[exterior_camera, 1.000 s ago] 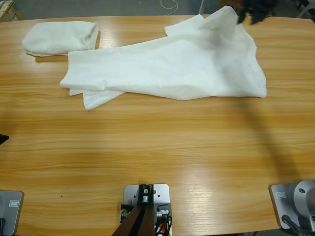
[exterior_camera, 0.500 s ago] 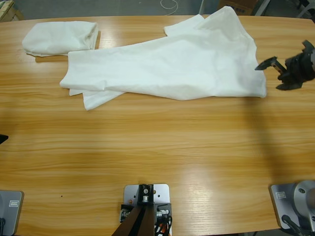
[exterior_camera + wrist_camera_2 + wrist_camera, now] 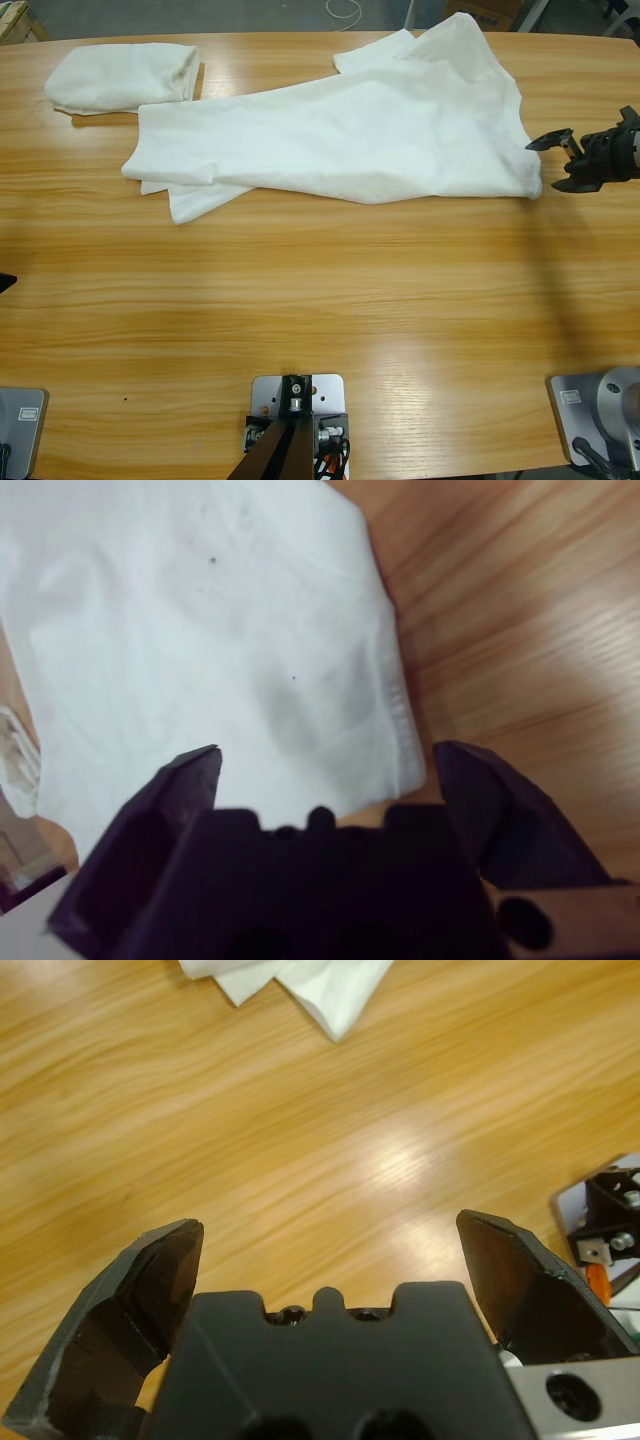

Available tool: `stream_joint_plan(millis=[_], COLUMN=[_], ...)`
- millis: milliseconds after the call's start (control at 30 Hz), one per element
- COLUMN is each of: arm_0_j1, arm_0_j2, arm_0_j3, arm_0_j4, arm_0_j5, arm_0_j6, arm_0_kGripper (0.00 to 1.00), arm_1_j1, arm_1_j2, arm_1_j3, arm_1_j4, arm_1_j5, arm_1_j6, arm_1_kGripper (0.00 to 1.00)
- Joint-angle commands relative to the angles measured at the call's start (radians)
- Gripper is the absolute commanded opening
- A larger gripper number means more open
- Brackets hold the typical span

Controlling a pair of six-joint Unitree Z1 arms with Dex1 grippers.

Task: Fold clothes

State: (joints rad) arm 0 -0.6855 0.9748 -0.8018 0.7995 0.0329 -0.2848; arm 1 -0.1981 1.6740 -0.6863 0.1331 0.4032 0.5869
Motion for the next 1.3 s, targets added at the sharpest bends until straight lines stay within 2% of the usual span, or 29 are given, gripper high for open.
stream_joint_plan(millis=[33, 267, 300, 333, 400, 433, 500, 567, 667, 800, 933, 1033, 1067, 1100, 1133, 1200, 1300], arm_0_j1=[-0.006, -0.006, -0.007, -0.007, -0.007, -0.007, -0.007, -0.008, -0.007, -0.007, -0.007, -0.007, -0.007, -0.007, -0.007, -0.008, -0.007], arm_0_j2=[-0.008, -0.004, -0.004, -0.004, -0.004, -0.001, 0.003, 0.005, 0.008, 0.012, 0.007, 0.007, 0.005, 0.005, 0.007, 0.014, 0.012], arm_0_j3=[0.009, 0.008, 0.008, 0.007, 0.008, 0.007, 0.007, 0.007, 0.007, 0.006, 0.006, 0.006, 0.007, 0.007, 0.007, 0.006, 0.006], arm_0_j4=[0.009, 0.009, 0.009, 0.009, 0.009, 0.009, 0.009, 0.009, 0.009, 0.009, 0.009, 0.009, 0.009, 0.009, 0.009, 0.009, 0.009], arm_0_j5=[0.009, 0.008, 0.008, 0.008, 0.008, 0.009, 0.008, 0.008, 0.008, 0.008, 0.007, 0.007, 0.007, 0.007, 0.007, 0.007, 0.007], arm_0_j6=[-0.005, -0.005, -0.005, -0.005, -0.005, -0.005, -0.005, -0.005, -0.004, -0.002, -0.001, -0.001, -0.001, -0.001, -0.001, -0.001, -0.001], arm_0_kGripper=[1.000, 1.000, 1.000, 1.000, 1.000, 1.000, 1.000, 1.000, 1.000, 1.000, 1.000, 1.000, 1.000, 1.000, 1.000, 1.000, 1.000], arm_1_j1=[-0.017, -0.017, -0.017, -0.017, -0.017, -0.012, 0.022, 0.079, 0.180, 0.266, 0.282, 0.282, 0.282, 0.281, 0.281, 0.277, 0.238], arm_1_j2=[0.093, 0.140, 0.142, 0.139, 0.114, 0.093, 0.019, -0.069, -0.161, -0.160, -0.061, -0.033, -0.041, -0.054, -0.070, -0.095, -0.103], arm_1_j3=[0.064, 0.102, 0.102, 0.102, 0.102, 0.102, 0.097, 0.080, -0.080, -0.308, -0.436, -0.460, -0.437, -0.403, -0.338, -0.203, -0.074], arm_1_j4=[-0.066, -0.172, -0.177, -0.180, -0.178, -0.173, -0.156, -0.078, 0.174, 0.436, 0.464, 0.468, 0.468, 0.464, 0.434, 0.366, 0.282], arm_1_j5=[0.040, 0.138, 0.146, 0.153, 0.152, 0.151, 0.140, 0.109, 0.030, -0.016, -0.013, -0.083, -0.106, -0.135, -0.161, -0.215, -0.225], arm_1_j6=[-0.010, -0.045, -0.051, -0.052, -0.054, -0.064, -0.080, -0.105, -0.116, -0.115, -0.118, -0.109, -0.082, -0.056, -0.041, -0.015, -0.024], arm_1_kGripper=[0.841, 0.763, 0.724, 0.635, 0.179, 0.019, 0.000, 0.000, 0.000, 0.000, 0.000, 0.000, 0.153, 0.638, 0.786, 0.886, 0.956])
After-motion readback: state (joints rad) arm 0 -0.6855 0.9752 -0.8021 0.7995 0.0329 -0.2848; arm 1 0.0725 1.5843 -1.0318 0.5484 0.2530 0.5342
